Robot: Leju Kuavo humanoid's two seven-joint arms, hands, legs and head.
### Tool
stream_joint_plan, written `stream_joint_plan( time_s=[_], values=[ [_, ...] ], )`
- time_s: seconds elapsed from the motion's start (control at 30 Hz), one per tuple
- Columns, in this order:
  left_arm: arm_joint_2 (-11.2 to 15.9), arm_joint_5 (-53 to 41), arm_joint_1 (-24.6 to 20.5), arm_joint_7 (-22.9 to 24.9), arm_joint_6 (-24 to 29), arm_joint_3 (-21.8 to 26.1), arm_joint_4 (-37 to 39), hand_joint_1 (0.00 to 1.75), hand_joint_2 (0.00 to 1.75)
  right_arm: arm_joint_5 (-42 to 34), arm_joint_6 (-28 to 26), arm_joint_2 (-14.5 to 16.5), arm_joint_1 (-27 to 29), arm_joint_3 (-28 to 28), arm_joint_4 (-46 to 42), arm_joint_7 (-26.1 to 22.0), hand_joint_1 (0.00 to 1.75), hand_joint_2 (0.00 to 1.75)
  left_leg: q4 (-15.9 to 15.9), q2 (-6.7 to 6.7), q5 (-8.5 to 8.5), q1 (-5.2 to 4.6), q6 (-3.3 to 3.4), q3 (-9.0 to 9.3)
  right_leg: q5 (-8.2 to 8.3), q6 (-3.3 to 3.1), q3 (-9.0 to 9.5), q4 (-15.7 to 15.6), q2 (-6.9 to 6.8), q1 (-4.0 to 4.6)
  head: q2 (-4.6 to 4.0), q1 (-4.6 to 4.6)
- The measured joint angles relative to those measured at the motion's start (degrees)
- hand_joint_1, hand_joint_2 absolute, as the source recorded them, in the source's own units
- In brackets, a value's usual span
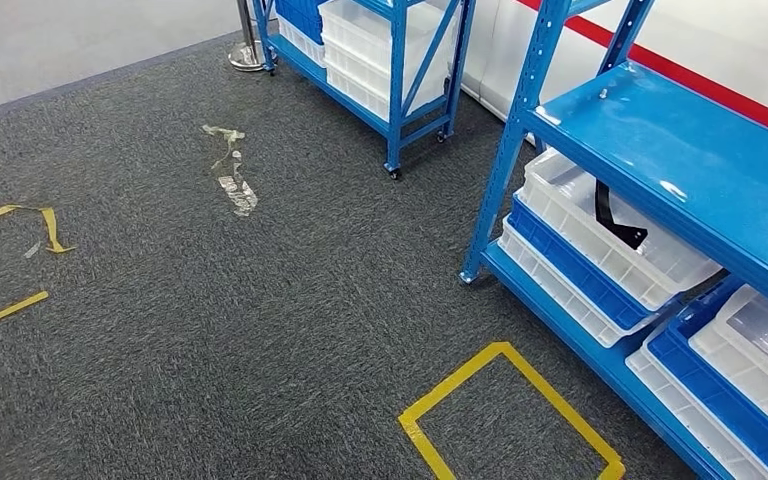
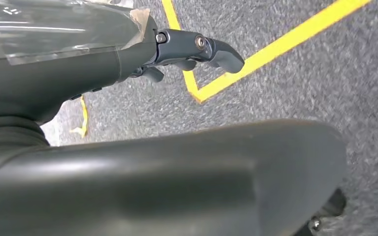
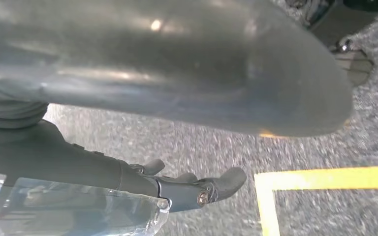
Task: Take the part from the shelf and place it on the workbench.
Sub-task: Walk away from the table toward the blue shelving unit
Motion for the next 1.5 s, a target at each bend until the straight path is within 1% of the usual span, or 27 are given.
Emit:
stream_joint_plan(
  time_s=[0.07, 0.1, 0.13, 0.2, 0.23, 0.27, 0.3, 0.33, 0.37, 0.4, 0.43, 0.47, 0.5, 0.53, 0.57, 0.63, 0.67, 0.7, 0.73, 0.77, 0.83, 0.9, 0.93, 1.03, 1.23, 1.4, 1.5],
  values=[
    [-0.10, 0.02, -0.04, 0.01, 0.08, 0.00, 0.00, 0.00, 0.00, 0.00, 0.00, 0.01, 0.02, 0.01, 0.00, 0.03, 0.00, 0.00, -0.65, 1.43, 0.47, 0.03, 0.83, 0.50, -1.27, 0.12, -1.46, 2.49, -2.56, 0.10, 0.00, 0.15],
    [-0.14, 0.02, -0.02, 0.01, 0.10, 0.00, 0.00, 0.00, 0.00, 0.01, 0.00, 0.03, -0.09, 0.02, 0.00, 0.05, 0.00, 0.00, -0.82, 2.25, 0.59, 0.03, 1.08, 0.67, -2.67, -0.05, -2.81, 5.38, -4.29, 0.13, 0.00, 0.24],
    [-0.16, 0.02, 0.01, 0.01, 0.14, 0.00, 0.00, 0.00, 0.00, 0.02, 0.00, 0.05, -0.21, 0.02, 0.00, 0.06, 0.00, 0.00, -0.85, 3.04, 0.57, -0.05, 1.20, 0.64, -4.29, -0.14, -4.64, 9.04, -5.33, 0.13, 0.00, 0.31],
    [-0.17, 0.02, 0.05, 0.02, 0.22, 0.00, 0.00, 0.00, 0.00, 0.08, 0.00, 0.04, -0.23, 0.02, 0.00, 0.06, 0.00, 0.00, -0.84, 4.72, 0.48, -0.14, 1.26, 0.56, -6.39, 0.18, -7.65, 15.18, -5.96, -0.07, 0.00, 0.33],
    [-0.18, 0.02, 0.05, 0.02, 0.26, 0.00, 0.00, 0.00, 0.00, 0.12, 0.00, 0.03, -0.14, 0.02, 0.00, 0.06, 0.00, 0.00, -0.83, 5.46, 0.41, -0.14, 1.22, 0.56, -6.28, 0.63, -7.78, 15.62, -6.15, -0.22, 0.00, 0.36],
    [-0.19, 0.02, 0.04, 0.02, 0.29, 0.00, 0.00, 0.00, 0.00, 0.16, 0.00, 0.00, -0.07, 0.02, 0.00, 0.06, 0.00, 0.00, -0.82, 6.14, 0.31, -0.11, 1.11, 0.62, -5.33, 1.21, -6.67, 13.65, -6.50, -0.38, 0.00, 0.38],
    [-0.21, 0.02, 0.03, 0.02, 0.30, 0.01, 0.00, 0.00, 0.00, 0.20, 0.00, -0.03, -0.05, 0.02, 0.00, 0.06, 0.00, 0.00, -0.81, 6.78, 0.18, -0.08, 0.93, 0.76, -3.87, 1.80, -4.50, 9.68, -7.32, -0.54, 0.00, 0.40],
    [-0.21, 0.02, 0.02, 0.02, 0.31, 0.01, -0.01, 0.00, 0.00, 0.21, 0.02, -0.01, -0.11, 0.02, -0.01, 0.06, 0.00, 0.00, -0.80, 7.35, 0.01, -0.14, 0.68, 0.93, -2.52, 2.11, -2.32, 5.65, -8.63, -0.61, 0.00, 0.43],
    [-0.20, 0.02, 0.02, 0.01, 0.34, 0.00, -0.02, 0.00, 0.00, 0.22, 0.03, 0.00, -0.23, 0.02, -0.01, 0.06, 0.00, 0.00, -0.77, 7.90, -0.25, -0.27, 0.32, 1.14, -1.45, 2.08, -0.50, 2.38, -9.70, -0.53, 0.00, 0.37],
    [-0.19, 0.02, 0.00, 0.01, 0.38, -0.01, -0.02, 0.00, 0.00, 0.22, 0.05, 0.04, -0.33, 0.01, -0.02, 0.06, 0.00, 0.00, -0.78, 8.40, -0.46, -0.42, -0.03, 1.36, -0.87, 1.79, 0.58, 0.47, -10.40, -0.40, 0.00, 0.29],
    [-0.18, 0.02, -0.06, 0.01, 0.41, -0.01, -0.03, 0.00, 0.00, 0.22, 0.07, 0.06, -0.39, 0.01, -0.02, 0.06, 0.00, 0.00, -0.84, 8.89, -0.63, -0.54, -0.34, 1.60, -0.73, 1.29, 0.82, 0.00, -10.48, -0.19, 0.00, 0.20],
    [-0.20, 0.02, -0.16, 0.01, 0.44, -0.01, -0.02, 0.00, 0.00, 0.22, 0.08, 0.02, -0.39, 0.00, -0.02, 0.05, 0.00, 0.00, -0.94, 9.39, -0.76, -0.54, -0.65, 1.81, -0.62, 0.83, 0.88, -0.13, -9.89, -0.03, 0.00, 0.11],
    [-0.23, 0.02, -0.29, 0.01, 0.44, -0.01, -0.02, 0.00, 0.00, 0.28, 0.08, 0.00, -0.34, 0.00, -0.02, -0.02, 0.00, 0.00, -0.96, 9.46, -0.89, -0.37, -0.96, 1.98, -0.54, 0.39, 0.85, -0.19, -9.34, -0.22, 0.00, 0.06],
    [-0.27, 0.02, -0.42, 0.00, 0.48, -0.01, -0.02, 0.00, 0.00, 0.43, 0.05, -0.02, -0.28, 0.01, -0.02, -0.17, 0.00, 0.00, -0.50, 8.67, -1.36, -0.17, -1.28, 1.92, -0.48, -0.01, 0.87, -0.28, -8.85, -0.40, 0.00, 0.01],
    [-0.30, 0.03, -0.49, 0.01, 0.52, 0.00, -0.02, 0.00, 0.00, 0.68, 0.00, -0.04, -0.29, 0.01, -0.02, -0.37, 0.00, 0.00, 0.87, 7.29, -2.37, -0.01, -1.56, 1.37, -0.40, -0.51, 0.92, -0.37, -8.42, -0.62, 0.00, -0.07],
    [-0.35, 0.12, -0.44, 0.03, 0.66, 0.02, -0.02, 0.00, 0.00, 1.30, -0.13, -0.03, -0.50, 0.02, -0.02, -0.73, 0.00, 0.00, 7.27, 4.08, -5.90, 0.15, -1.79, -1.68, -0.37, -1.33, 0.94, -0.44, -7.67, -0.67, 0.00, -0.24],
    [-0.37, 0.16, -0.35, 0.05, 0.72, 0.04, -0.02, 0.00, 0.00, 1.57, -0.16, -0.03, -0.63, 0.02, -0.02, -0.80, 0.00, 0.00, 11.24, 3.33, -7.61, 0.16, -1.80, -3.78, -0.37, -1.61, 0.93, -0.44, -7.30, -0.54, 0.00, -0.27],
    [-0.38, 0.19, -0.26, 0.10, 0.76, 0.05, -0.02, 0.00, 0.00, 1.79, -0.15, 0.01, -0.72, 0.02, -0.02, -0.83, 0.00, 0.00, 14.33, 3.01, -8.52, 0.16, -1.78, -5.57, -0.37, -1.70, 0.94, -0.43, -6.92, -0.41, 0.00, -0.28],
    [-0.38, 0.19, -0.18, 0.16, 0.80, 0.07, -0.02, 0.00, 0.00, 1.96, -0.11, 0.03, -0.74, 0.02, -0.02, -0.84, 0.00, 0.00, 15.58, 2.89, -8.28, 0.17, -1.72, -6.54, -0.38, -1.71, 0.98, -0.42, -6.56, -0.31, 0.00, -0.28],
    [-0.39, 0.19, -0.14, 0.22, 0.84, 0.07, -0.02, 0.00, 0.00, 2.11, -0.07, 0.03, -0.75, 0.02, -0.02, -0.84, 0.00, 0.00, 14.57, 2.86, -6.90, 0.18, -1.62, -6.41, -0.38, -1.70, 1.07, -0.41, -6.26, -0.25, 0.00, -0.28],
    [-0.38, 0.19, -0.14, 0.30, 0.96, 0.07, -0.02, 0.00, 0.00, 2.31, 0.00, 0.05, -0.81, 0.02, -0.02, -0.84, 0.00, 0.00, 7.66, 2.75, -2.57, 0.22, -1.30, -3.52, -0.38, -1.66, 1.29, -0.40, -5.76, -0.21, 0.00, -0.29],
    [-0.37, 0.19, -0.22, 0.32, 1.20, 0.07, -0.02, 0.00, 0.00, 2.48, 0.05, 0.08, -0.96, 0.02, -0.02, -0.83, 0.00, 0.00, 1.51, 2.58, 0.10, 0.18, -1.03, -0.86, -0.51, -1.41, 1.27, -0.21, -5.45, 0.21, 0.00, -0.22],
    [-0.41, 0.18, -0.25, 0.34, 1.33, 0.06, -0.02, 0.00, 0.00, 2.60, 0.09, 0.07, -1.00, 0.02, -0.02, -0.83, 0.00, 0.00, 0.17, 2.51, 0.48, 0.15, -1.00, -0.37, -0.64, -1.45, 1.09, -0.13, -5.37, 0.44, 0.00, -0.16],
    [-0.52, 0.16, -0.24, 0.48, 1.60, 0.05, 0.00, 0.00, 0.00, 2.96, 0.17, 0.09, -1.00, 0.03, -0.02, -0.80, 0.00, 0.00, -0.10, 2.55, 0.61, -0.14, -0.92, -0.40, -0.78, -1.67, 0.74, -0.24, -5.35, 0.61, 0.00, -0.05],
    [-0.30, -0.03, -0.21, 0.63, 0.37, 0.05, 0.00, 0.00, 0.00, 2.81, 0.25, 0.35, -1.02, 0.02, -0.02, -0.33, 0.00, 0.00, 0.10, 2.55, 0.71, -0.92, -0.08, -0.66, -0.17, -0.42, 1.12, -0.56, -5.35, 0.28, 0.00, -0.09],
    [0.42, -0.07, -0.18, 0.63, -0.56, 0.05, 0.00, 0.00, 0.00, 2.47, 0.17, 0.72, -1.00, -0.02, -0.02, -0.11, 0.00, 0.00, 0.22, 2.54, 0.57, -1.28, 0.55, -0.75, -0.08, 0.23, 1.15, -0.70, -5.35, -0.17, 0.00, -0.11],
    [0.65, -0.07, -0.19, 0.63, -0.57, 0.05, 0.00, 0.00, 0.00, 2.44, 0.15, 0.80, -0.99, -0.03, -0.02, -0.10, 0.00, 0.00, -0.44, 2.75, 1.08, -1.18, 1.36, -0.46, -0.07, 0.81, 1.02, -0.68, -5.43, -0.31, 0.00, -0.12]
  ],
)
